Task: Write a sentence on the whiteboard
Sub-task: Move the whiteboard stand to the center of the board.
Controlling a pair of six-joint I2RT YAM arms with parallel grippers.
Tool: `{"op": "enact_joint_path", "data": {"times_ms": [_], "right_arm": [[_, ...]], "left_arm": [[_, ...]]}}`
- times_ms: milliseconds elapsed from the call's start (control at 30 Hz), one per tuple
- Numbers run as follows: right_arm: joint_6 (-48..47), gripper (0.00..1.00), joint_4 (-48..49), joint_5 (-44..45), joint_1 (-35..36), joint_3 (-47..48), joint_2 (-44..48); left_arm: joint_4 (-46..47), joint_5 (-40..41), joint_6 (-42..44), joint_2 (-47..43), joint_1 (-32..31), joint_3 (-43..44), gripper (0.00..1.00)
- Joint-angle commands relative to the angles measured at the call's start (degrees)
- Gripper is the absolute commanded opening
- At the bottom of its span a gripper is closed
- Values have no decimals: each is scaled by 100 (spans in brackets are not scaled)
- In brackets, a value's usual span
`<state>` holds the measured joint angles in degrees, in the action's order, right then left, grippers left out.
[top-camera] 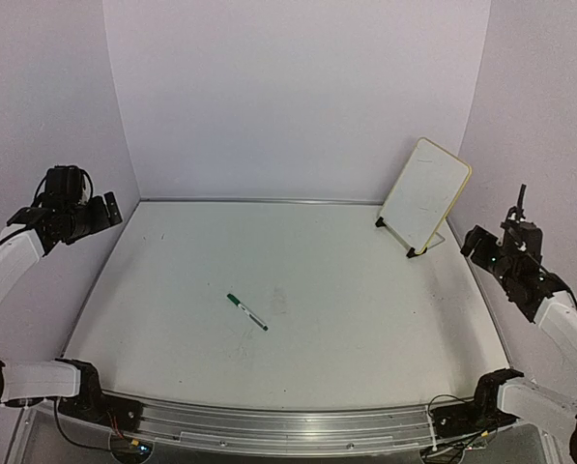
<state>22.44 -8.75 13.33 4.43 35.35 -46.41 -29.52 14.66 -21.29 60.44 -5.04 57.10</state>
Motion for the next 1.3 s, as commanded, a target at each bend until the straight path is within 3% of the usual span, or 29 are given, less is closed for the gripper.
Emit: {"op": "enact_joint_path", "data": {"times_ms": [0,200,400,700,867,1267], "right_arm": [[256,98,-718,-248,-12,614,-127],[437,89,-1635,-237,99,1399,-881],[933,91,-1630,971,1342,1838,-2003],[1581,90,-960,646,1415,2397,-3951],[1646,74,-660,129,1385,2990,-5158],[2275,58,-300,1082,1324,3730,-6632]], "left_arm": [[-1132,-353,199,73,21,1121,100],[-1660,-834,899,154,25,1774,100],[-1198,-1412,1235,-19,21,1277,100],[-317,-1762,1377,-265,21,340,100],[-194,-1963,1324,-333,21,127,99],[-230,-2013,1418,-396,14,22,99]]}}
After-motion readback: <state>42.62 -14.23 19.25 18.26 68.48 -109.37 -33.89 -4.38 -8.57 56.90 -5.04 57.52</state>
